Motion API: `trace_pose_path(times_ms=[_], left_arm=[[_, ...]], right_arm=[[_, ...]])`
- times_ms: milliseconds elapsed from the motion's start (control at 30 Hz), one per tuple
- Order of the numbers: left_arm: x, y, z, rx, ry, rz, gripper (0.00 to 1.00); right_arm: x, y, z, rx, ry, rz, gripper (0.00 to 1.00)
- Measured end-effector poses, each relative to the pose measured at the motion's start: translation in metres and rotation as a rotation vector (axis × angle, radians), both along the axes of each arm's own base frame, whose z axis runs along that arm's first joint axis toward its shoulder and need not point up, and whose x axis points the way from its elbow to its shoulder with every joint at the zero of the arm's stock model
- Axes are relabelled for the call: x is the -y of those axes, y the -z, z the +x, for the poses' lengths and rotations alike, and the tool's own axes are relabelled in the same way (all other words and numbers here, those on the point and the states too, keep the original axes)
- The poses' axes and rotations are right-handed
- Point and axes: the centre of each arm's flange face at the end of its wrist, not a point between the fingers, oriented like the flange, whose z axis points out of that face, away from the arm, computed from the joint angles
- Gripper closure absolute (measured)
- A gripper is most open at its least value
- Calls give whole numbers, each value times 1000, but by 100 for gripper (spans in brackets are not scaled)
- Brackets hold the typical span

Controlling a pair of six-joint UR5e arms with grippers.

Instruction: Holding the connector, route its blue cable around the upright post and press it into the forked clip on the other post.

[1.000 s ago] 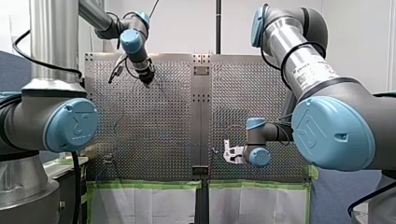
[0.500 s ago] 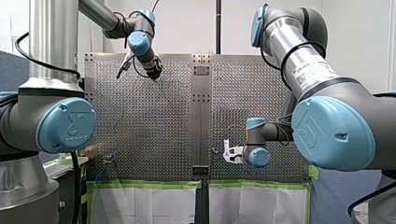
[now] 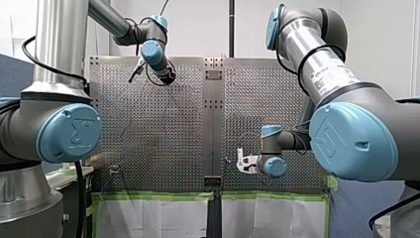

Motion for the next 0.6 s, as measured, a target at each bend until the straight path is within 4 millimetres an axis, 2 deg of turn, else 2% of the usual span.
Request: trace_pose_path(times_ms=[233, 600], left_arm=[[0, -5, 8, 57, -6, 40, 0], [2, 3, 26, 120, -15, 112, 0]], right_arm=[[0, 0, 0, 0, 0, 0, 99], [0, 0, 0, 0, 0, 1, 99]])
